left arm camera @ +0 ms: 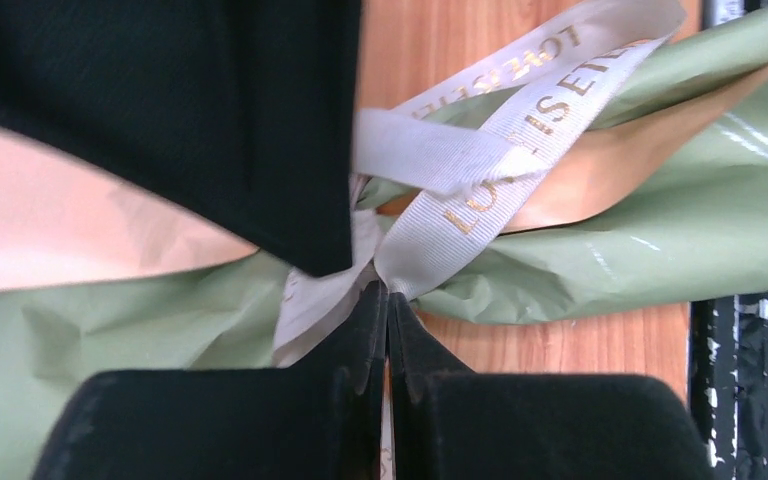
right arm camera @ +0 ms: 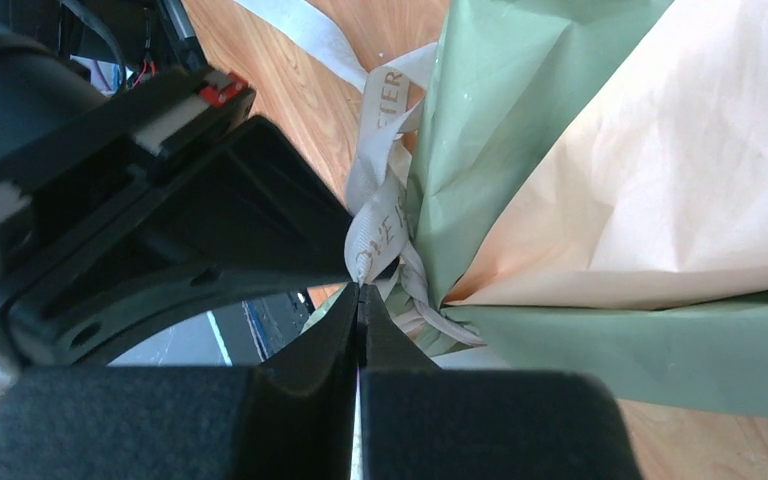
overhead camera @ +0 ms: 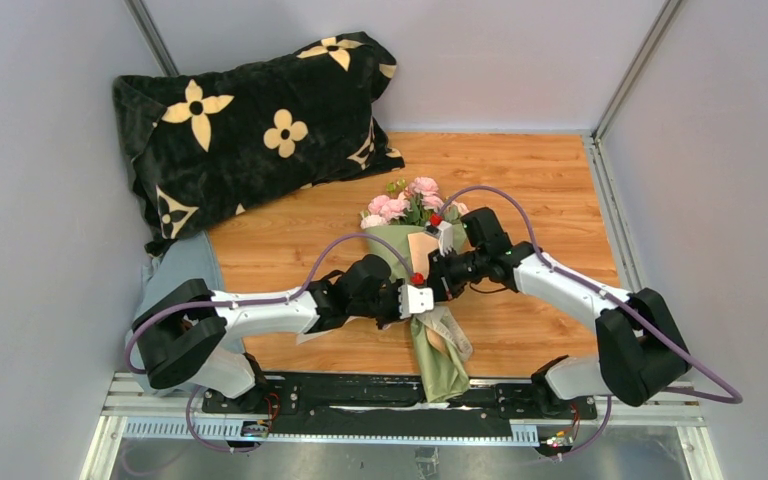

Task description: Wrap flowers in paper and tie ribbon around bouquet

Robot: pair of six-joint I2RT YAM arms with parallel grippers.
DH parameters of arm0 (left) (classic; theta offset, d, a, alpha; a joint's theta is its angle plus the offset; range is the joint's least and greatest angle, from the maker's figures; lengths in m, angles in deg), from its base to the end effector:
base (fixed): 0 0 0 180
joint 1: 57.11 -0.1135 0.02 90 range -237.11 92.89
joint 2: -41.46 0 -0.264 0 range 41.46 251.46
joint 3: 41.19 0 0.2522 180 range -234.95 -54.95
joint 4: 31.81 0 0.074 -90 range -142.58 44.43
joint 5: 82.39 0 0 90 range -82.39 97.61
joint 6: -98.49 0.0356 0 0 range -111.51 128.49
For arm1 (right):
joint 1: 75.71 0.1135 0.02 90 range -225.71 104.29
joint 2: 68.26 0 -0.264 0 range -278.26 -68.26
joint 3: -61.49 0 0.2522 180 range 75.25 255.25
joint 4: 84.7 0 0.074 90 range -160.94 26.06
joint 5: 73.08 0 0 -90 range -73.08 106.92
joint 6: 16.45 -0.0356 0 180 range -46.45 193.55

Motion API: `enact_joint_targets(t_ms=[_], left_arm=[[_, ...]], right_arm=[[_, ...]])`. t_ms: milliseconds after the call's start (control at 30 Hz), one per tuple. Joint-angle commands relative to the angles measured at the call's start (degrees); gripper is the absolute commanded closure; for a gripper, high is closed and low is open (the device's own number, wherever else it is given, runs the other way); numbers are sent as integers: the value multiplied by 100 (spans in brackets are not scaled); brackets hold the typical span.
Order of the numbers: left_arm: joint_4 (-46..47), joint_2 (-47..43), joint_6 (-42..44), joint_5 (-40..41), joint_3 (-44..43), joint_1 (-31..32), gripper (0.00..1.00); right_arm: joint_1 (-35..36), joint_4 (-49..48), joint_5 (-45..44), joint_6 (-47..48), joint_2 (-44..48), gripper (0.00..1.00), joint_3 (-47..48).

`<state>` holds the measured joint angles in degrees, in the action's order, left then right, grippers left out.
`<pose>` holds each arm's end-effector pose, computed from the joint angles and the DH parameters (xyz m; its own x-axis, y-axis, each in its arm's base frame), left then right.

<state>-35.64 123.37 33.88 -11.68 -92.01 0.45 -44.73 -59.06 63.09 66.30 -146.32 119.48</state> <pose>0.1441 -0.2486 0.1830 0.1265 0.5555 -0.8218 0.9826 0.0437 0.1807 0.2193 0.1616 0.2146 -0.7083 -0.3233 -0.6275 -0.7046 0.3783 0.6004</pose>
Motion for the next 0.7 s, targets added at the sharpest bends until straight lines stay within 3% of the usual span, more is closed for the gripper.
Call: enact_joint_targets(t_ms=[0,267,300,400,467,600,667], left_arm=[[-284,-158,-663,752,34,-93,100],[30,17,-867,805,-15,-328,100],[56,44,-866,733,-32,-333,100],[184,101,-941,522,-32,-331,100],[213,108,-984,428,-31,-325,100],[205,50,-986,300,3,-324,100],[215,45,-1028,328,-7,-324,100]], right_arm=[[-23,45,261,-33,218,100,-195],[-24,-52,434,-79,239,100,-283],[-22,-76,510,-77,265,97,-297],[-51,178,416,75,336,74,-191],[-159,523,167,267,401,67,-17],[-587,658,-189,259,639,63,-4],[-611,644,-435,235,610,66,-55]])
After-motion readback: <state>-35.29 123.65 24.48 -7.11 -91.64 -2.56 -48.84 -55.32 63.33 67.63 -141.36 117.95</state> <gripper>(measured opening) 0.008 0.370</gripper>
